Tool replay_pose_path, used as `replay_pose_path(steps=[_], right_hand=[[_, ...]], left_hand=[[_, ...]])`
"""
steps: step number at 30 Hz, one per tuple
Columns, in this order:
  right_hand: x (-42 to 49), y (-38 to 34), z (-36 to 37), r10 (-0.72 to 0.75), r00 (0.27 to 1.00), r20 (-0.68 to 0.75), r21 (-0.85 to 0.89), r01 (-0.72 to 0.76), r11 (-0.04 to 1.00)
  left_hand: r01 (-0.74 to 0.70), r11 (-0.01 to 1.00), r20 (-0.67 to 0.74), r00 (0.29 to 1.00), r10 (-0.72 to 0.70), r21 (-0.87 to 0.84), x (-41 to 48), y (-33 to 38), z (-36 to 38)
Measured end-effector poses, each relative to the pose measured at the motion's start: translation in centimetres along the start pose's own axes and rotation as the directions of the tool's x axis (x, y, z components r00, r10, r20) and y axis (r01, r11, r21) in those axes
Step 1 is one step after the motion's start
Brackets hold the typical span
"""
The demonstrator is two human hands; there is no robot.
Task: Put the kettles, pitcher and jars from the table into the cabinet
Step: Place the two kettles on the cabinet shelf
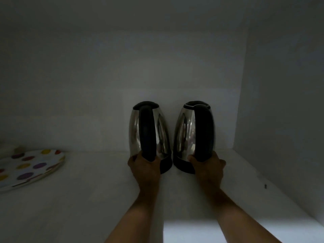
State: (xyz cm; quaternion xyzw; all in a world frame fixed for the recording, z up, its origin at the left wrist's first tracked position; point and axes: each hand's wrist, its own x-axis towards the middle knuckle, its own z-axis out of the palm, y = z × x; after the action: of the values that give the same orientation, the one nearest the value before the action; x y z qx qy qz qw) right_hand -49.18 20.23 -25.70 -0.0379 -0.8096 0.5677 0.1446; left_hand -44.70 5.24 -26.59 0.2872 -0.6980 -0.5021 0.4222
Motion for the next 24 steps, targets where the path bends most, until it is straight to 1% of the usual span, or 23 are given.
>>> replay_pose_path(steps=[3,5,7,10,12,18,22,24], right_hand=[[0.0,0.5,0.3,-0.022,1.0,-0.01,-0.027,0.022,0.999],[-0.2,0.5,0.1,-0.016,1.0,0.007,-0.023,0.016,1.0],[-0.4,0.4,-0.2,-0.003,1.0,0.028,-0.007,0.004,1.0],[-0.8,0.8,-0.4,0.086,0.994,0.064,0.009,-0.087,0.996],[-1.2,0.9,-0.8,0.11,0.99,0.091,0.011,-0.111,0.994],[-4.8,-0.2,-3.3,0.097,0.977,0.188,-0.029,-0.094,0.995],[-9.7,-0.7,-6.4,0.066,0.974,0.219,-0.069,-0.052,0.996],[-13.1,-1.1,-8.3,0.02,0.982,0.186,-0.078,-0.006,0.997]], left_hand=[[0.016,1.0,-0.004,1.0,-0.016,0.027,-0.4,0.3,-0.1],[0.02,0.999,0.006,1.0,-0.02,0.042,-0.7,0.9,-0.8],[0.051,0.998,0.03,0.998,-0.053,0.038,-1.5,2.0,-1.8],[0.152,0.978,0.14,0.975,-0.171,0.141,-2.6,2.8,-3.1],[0.161,0.962,0.193,0.96,-0.204,0.218,-3.3,2.9,-4.2],[0.072,0.904,0.249,0.949,-0.192,0.422,-6.7,3.8,-7.5],[-0.087,0.862,0.274,0.96,-0.062,0.5,-11.0,5.3,-11.2],[-0.126,0.844,0.268,0.963,-0.022,0.522,-13.8,6.0,-14.2]])
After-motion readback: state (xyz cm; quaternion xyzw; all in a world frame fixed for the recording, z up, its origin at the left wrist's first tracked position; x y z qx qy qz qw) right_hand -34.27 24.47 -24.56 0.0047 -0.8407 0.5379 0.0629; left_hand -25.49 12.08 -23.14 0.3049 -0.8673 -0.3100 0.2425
